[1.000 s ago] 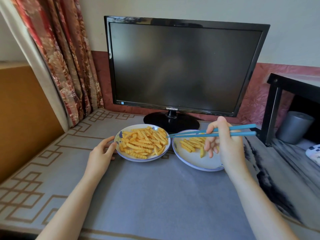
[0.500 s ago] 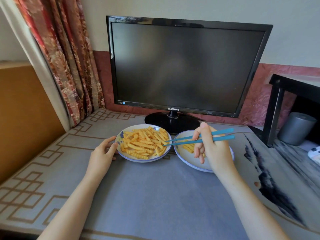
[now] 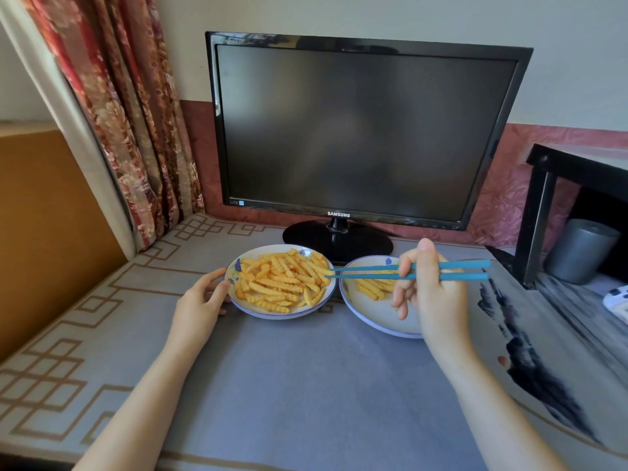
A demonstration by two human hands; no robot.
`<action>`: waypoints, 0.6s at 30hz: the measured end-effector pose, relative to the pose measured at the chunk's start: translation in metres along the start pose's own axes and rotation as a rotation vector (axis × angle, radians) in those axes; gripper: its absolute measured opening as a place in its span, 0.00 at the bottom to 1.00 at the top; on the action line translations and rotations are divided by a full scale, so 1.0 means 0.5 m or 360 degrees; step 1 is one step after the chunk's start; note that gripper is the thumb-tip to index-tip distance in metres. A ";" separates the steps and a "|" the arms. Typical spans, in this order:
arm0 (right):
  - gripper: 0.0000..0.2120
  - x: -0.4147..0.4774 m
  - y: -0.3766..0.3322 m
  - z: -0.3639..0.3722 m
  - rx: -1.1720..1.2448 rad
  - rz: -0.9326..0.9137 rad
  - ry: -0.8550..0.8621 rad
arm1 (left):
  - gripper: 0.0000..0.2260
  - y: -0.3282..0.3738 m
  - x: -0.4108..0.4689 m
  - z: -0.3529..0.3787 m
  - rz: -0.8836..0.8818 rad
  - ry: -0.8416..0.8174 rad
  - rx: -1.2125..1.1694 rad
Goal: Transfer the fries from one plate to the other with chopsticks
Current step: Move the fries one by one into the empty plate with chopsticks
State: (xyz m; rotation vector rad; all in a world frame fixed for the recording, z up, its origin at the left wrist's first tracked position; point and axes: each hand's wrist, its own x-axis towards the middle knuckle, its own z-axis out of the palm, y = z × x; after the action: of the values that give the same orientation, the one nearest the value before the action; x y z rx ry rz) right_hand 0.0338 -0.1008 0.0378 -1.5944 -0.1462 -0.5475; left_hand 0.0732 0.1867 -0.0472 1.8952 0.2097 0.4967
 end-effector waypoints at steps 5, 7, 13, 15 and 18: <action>0.22 0.008 -0.011 -0.045 0.0054 -0.0031 0.0152 | 0.13 0.000 0.003 0.002 0.0000 0.0009 0.0014; 0.21 0.009 -0.015 -0.069 0.0083 -0.0038 0.0232 | 0.13 -0.002 0.004 0.002 0.0004 0.0011 0.0004; 0.19 -0.001 -0.013 -0.142 -0.0045 0.0028 0.0307 | 0.13 -0.004 0.005 0.003 0.0000 0.0016 0.0007; 0.20 -0.003 -0.007 -0.161 -0.0052 0.0074 0.0288 | 0.13 -0.004 0.005 0.002 -0.0005 0.0015 0.0016; 0.20 -0.005 0.003 -0.182 -0.0124 0.0159 0.0209 | 0.14 -0.004 0.005 0.002 -0.0003 0.0011 0.0017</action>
State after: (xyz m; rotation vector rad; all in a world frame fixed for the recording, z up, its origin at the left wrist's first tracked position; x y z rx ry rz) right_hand 0.0089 -0.1885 0.0356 -1.6262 0.0538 -0.5837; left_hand 0.0759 0.1875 -0.0490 1.9035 0.2193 0.5019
